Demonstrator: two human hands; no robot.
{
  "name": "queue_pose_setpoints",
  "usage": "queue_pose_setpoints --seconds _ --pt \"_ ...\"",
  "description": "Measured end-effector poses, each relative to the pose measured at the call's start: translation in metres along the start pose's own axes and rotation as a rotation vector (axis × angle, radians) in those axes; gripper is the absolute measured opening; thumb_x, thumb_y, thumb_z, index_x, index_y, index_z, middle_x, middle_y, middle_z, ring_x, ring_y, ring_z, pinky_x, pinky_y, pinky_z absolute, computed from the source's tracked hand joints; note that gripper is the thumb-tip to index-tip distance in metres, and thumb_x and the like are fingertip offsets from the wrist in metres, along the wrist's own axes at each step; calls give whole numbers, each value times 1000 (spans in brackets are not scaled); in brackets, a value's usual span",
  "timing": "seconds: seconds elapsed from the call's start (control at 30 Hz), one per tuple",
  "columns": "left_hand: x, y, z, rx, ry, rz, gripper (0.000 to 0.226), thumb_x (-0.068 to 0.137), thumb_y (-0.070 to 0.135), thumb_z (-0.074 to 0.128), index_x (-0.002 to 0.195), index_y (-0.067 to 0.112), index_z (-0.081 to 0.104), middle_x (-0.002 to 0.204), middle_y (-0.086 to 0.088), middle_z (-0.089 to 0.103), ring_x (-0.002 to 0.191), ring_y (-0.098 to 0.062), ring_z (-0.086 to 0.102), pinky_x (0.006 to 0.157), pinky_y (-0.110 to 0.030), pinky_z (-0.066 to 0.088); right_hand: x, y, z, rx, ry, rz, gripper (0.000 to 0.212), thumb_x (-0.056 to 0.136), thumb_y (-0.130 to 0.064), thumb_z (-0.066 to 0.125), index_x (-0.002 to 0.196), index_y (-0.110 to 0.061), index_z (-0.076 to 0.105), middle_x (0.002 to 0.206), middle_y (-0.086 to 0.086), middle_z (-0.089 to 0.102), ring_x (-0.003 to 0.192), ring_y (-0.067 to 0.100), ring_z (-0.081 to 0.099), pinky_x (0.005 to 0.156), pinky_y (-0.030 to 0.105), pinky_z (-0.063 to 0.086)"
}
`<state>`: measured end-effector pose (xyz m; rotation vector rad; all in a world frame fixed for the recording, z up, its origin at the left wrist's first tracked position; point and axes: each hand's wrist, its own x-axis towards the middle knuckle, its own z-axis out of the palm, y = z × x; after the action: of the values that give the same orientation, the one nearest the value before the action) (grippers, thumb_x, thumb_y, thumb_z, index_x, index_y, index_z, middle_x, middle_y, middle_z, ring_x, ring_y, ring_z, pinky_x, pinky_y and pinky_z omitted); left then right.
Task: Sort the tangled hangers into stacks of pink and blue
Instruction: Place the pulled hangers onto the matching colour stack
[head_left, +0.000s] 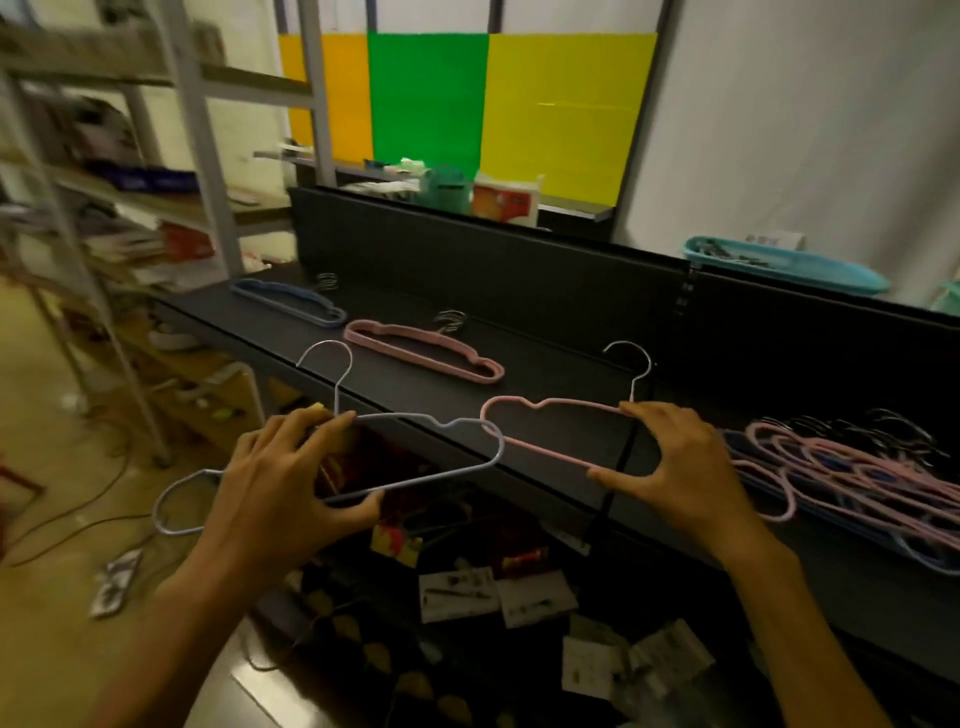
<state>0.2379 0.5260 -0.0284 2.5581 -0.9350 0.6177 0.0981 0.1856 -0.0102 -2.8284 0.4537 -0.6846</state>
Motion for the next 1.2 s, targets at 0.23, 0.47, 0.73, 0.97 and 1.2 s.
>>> queue_pose_setpoints --seconds 0.23,0.47,0.73,0.97,1.2 --pt "18 -91 7 46 -14 -48 84 66 73 52 131 20 53 121 -4 56 108 -25 53 85 -43 47 72 -72 67 24 -86 -6 86 65 -67 67 137 -27 41 138 -1 45 126 17 38 105 35 31" --pt "87 -177 33 77 -44 -19 87 66 77 51 133 21 51 123 -3 55 109 -23 52 85 -40 45 153 -122 133 50 -111 61 86 67 -63 69 138 -27 38 141 2 39 129 19 35 106 34 30" --pt "186 -242 62 44 -96 71 90 66 79 45 134 21 50 126 -4 54 111 -23 51 89 -42 45 225 -145 174 21 -124 182 89 66 -68 67 140 -30 35 145 0 36 132 19 33 107 37 30" --pt "250 -261 91 -55 -151 160 93 64 79 43 139 23 43 132 -6 47 119 -25 46 95 -44 41 251 -154 183 -2 -177 274 88 69 -62 68 142 -30 31 146 -1 32 133 18 30 108 36 28" --pt "300 -274 119 -164 -196 252 95 60 77 44 138 24 43 134 -8 45 119 -27 44 93 -46 42 262 -168 194 -35 -258 330 88 69 -69 63 142 -34 30 147 -4 31 132 15 31 107 32 28"
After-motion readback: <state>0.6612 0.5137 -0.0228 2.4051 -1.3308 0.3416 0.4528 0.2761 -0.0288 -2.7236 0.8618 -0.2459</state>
